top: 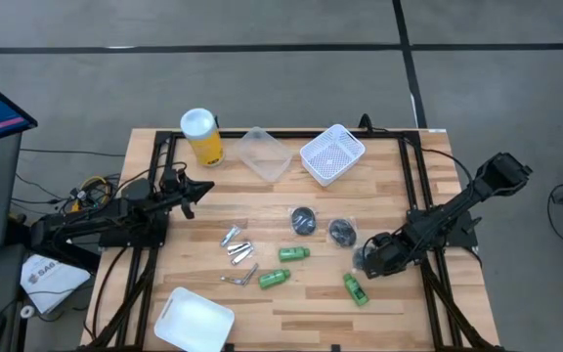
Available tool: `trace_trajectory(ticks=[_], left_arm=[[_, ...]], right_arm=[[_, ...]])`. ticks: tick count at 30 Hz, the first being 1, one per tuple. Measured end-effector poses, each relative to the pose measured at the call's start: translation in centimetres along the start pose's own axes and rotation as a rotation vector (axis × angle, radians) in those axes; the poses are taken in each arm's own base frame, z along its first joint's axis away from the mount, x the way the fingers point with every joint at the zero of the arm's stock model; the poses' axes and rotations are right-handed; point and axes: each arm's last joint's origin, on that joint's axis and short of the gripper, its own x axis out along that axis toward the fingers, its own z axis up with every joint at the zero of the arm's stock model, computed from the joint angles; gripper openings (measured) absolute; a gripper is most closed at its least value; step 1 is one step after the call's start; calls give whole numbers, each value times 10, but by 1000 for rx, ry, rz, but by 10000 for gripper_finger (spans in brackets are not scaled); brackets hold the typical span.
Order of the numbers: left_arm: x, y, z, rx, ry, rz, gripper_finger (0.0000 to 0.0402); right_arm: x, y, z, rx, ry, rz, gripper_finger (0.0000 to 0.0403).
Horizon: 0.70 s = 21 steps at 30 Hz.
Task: Pick & Place Travel size toiletries
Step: Put the black hairbrush into the top white bin
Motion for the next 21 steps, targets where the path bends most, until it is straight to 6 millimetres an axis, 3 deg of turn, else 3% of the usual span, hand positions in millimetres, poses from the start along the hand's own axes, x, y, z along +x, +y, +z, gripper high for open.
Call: trace_trajectory(ticks=[6,11,17,21], left_arm=[[0,0,0,0,-2,-1,1],[0,0,0,0,-3,-1,1],[0,0,0,-1,-4,-2,1],[0,0,1,-1,-5,-3,1]], right_arm=[[-6,4,-2,-12,-18,21,2],[-34,20,-11,-51,-25,103,1],[-94,31,-19,-96,-52,99,0],[-143,31,-8,-127,-175,82,0]])
